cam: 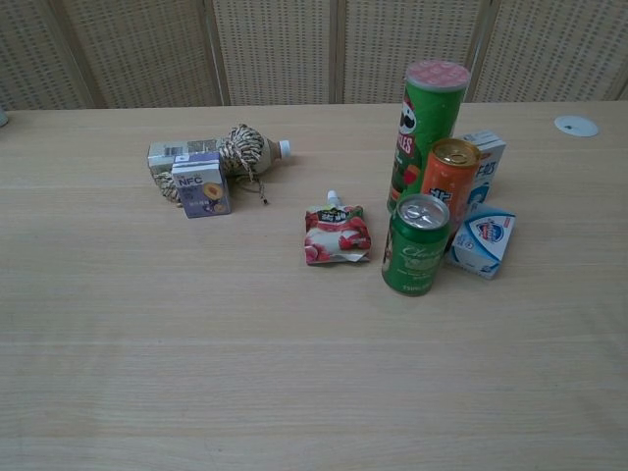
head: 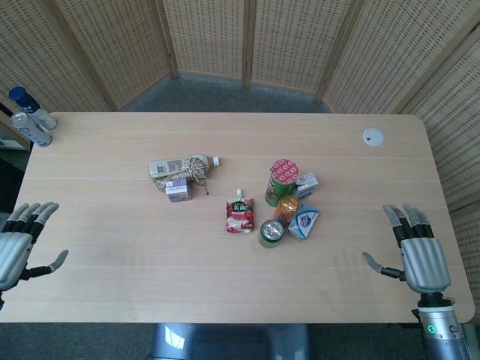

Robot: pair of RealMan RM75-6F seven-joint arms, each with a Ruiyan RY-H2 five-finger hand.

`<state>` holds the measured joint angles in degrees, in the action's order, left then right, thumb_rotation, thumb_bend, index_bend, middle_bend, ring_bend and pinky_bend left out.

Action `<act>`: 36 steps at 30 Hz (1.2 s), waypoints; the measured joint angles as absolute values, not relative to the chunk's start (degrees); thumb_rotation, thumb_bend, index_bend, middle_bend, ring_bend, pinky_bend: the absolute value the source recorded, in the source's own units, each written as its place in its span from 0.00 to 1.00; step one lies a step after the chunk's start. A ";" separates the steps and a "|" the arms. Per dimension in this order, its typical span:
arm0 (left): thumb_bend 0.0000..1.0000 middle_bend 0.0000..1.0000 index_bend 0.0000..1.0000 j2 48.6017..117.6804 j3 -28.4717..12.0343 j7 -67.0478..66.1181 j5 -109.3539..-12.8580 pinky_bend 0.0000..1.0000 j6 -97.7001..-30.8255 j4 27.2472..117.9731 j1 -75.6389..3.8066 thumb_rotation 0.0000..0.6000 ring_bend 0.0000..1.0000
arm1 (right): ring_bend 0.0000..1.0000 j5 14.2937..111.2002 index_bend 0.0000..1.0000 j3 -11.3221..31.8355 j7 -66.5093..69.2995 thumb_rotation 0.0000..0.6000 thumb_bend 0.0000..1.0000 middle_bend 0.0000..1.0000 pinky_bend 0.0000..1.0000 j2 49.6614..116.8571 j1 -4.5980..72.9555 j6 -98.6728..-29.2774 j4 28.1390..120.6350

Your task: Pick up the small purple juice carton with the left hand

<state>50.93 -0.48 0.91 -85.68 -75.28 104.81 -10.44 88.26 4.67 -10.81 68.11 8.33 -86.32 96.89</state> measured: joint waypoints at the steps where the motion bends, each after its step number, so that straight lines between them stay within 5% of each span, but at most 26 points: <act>1: 0.38 0.00 0.00 50.89 -0.76 0.48 -85.22 0.00 -74.23 104.83 -11.14 0.58 0.00 | 0.00 88.27 0.00 4.70 -10.84 0.34 0.27 0.14 0.00 68.08 8.31 -86.36 97.04; 10: 0.38 0.02 0.00 53.95 -5.86 -5.00 -77.35 0.00 -60.58 103.19 -22.37 0.57 0.00 | 0.00 87.74 0.00 4.46 -11.24 0.35 0.26 0.14 0.00 67.89 7.56 -86.56 97.41; 25: 0.37 0.06 0.00 73.27 -11.03 -9.93 -64.80 0.01 -43.77 84.07 -39.43 0.59 0.05 | 0.00 85.37 0.00 4.47 -10.34 0.34 0.27 0.14 0.00 66.28 4.97 -88.24 97.15; 36: 0.38 0.08 0.10 86.23 -10.97 -14.14 -60.24 0.33 -38.87 70.46 -47.45 0.74 0.09 | 0.00 84.17 0.00 4.96 -9.12 0.35 0.27 0.14 0.00 65.27 3.90 -88.77 97.00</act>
